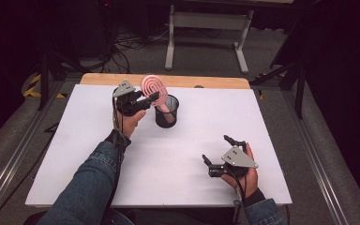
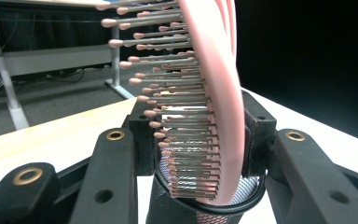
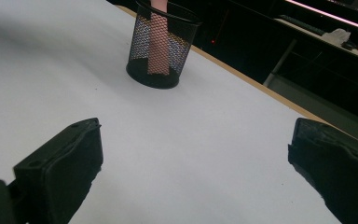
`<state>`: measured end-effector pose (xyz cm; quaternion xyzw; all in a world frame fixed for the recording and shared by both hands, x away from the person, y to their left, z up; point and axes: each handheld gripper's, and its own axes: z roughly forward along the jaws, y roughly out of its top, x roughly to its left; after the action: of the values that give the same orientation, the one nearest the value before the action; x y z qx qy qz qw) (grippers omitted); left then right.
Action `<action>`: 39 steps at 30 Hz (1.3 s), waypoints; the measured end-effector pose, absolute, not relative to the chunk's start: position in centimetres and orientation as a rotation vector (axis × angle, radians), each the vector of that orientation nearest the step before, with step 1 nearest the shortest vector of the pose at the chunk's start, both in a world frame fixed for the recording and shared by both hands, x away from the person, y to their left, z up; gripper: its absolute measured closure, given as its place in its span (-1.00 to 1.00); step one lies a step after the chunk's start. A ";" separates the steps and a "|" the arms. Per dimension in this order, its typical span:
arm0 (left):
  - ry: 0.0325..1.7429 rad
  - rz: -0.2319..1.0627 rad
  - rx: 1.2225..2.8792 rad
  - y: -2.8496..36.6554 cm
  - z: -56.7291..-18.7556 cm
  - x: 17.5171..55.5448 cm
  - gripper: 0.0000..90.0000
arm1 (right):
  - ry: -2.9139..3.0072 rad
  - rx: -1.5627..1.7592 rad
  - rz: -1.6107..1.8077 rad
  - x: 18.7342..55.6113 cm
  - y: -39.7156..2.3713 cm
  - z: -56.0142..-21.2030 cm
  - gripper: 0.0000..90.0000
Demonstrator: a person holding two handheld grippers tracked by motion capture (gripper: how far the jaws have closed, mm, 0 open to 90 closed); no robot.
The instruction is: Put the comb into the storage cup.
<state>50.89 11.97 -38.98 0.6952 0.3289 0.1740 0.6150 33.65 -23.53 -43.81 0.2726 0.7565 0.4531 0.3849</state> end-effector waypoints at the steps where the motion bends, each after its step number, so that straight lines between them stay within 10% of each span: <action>1: 0.758 0.402 1.602 12.0 -39.0 50.9 0.28 | 1.927 0.695 1.155 33.7 -23.5 -43.8 -0.92; 32: 0.763 0.487 1.603 13.3 -38.4 50.8 -0.02 | 1.928 0.694 1.153 33.6 -23.5 -43.8 -0.91; 39: 0.791 0.506 1.609 13.3 -38.4 50.8 -0.37 | 1.930 0.693 1.150 33.7 -23.6 -43.8 -0.91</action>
<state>50.78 13.32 -38.38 0.6933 0.3405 0.2180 0.5965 33.65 -23.56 -43.80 0.2719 0.7576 0.4513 0.3853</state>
